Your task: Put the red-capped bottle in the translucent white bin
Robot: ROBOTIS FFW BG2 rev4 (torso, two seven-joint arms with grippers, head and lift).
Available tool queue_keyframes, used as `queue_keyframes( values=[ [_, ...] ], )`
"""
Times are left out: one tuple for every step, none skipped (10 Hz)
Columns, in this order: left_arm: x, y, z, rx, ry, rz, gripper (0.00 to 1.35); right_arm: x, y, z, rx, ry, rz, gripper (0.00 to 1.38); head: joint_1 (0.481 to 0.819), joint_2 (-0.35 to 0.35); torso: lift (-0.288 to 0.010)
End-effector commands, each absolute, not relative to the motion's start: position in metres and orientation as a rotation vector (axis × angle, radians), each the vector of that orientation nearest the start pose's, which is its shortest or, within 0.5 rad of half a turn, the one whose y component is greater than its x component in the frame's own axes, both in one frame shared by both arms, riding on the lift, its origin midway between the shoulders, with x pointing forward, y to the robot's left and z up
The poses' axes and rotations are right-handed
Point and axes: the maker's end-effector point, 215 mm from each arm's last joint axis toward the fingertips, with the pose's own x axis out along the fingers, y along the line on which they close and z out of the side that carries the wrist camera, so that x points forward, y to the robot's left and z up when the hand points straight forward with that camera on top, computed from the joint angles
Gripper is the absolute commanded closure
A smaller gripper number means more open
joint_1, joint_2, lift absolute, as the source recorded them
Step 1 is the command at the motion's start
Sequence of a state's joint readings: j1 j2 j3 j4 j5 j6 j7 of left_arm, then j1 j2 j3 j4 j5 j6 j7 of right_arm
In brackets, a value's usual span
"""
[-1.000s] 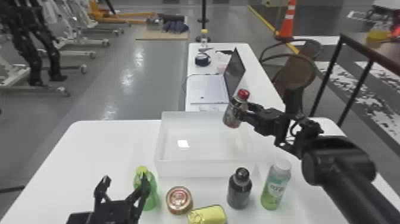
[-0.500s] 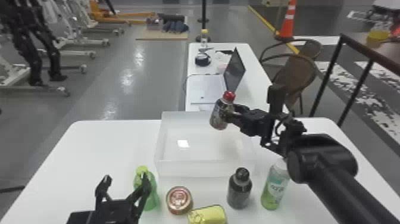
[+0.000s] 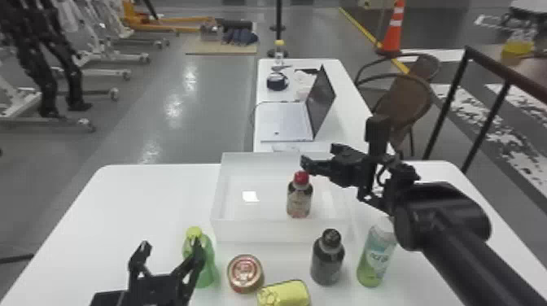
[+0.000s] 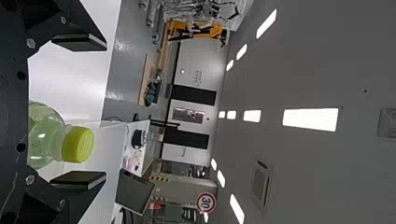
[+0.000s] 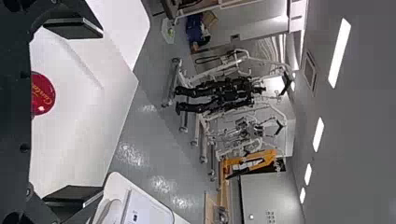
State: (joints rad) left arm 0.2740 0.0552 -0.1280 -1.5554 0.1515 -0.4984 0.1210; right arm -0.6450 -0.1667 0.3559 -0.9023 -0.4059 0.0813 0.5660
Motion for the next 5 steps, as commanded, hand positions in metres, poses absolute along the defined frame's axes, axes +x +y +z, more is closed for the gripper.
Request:
queue_keyframes(
  values=[
    [0.483,0.215,-0.357,-0.149,-0.185,0.041,0.3,0.702,-0.077,-0.309,0.095,0.146,0.731,0.11,0.549,0.0,-0.1],
    [0.482,0.216,-0.357,-0.149,-0.186,0.043,0.3,0.702,-0.078,-0.304,0.091,0.136,0.732,0.11,0.549,0.0,-0.1],
    [0.481,0.218,-0.356,-0.149,-0.19,0.047,0.3,0.704,-0.091,-0.291,0.078,0.109,0.708,0.11,0.549,0.0,-0.1],
    [0.481,0.218,-0.354,-0.145,-0.196,0.046,0.3,0.702,-0.113,-0.278,0.076,0.088,0.659,0.11,0.549,0.0,-0.1],
    [0.48,0.219,-0.354,-0.143,-0.197,0.049,0.3,0.692,-0.146,-0.264,0.052,0.073,0.56,0.11,0.549,0.0,-0.1]
  ],
)
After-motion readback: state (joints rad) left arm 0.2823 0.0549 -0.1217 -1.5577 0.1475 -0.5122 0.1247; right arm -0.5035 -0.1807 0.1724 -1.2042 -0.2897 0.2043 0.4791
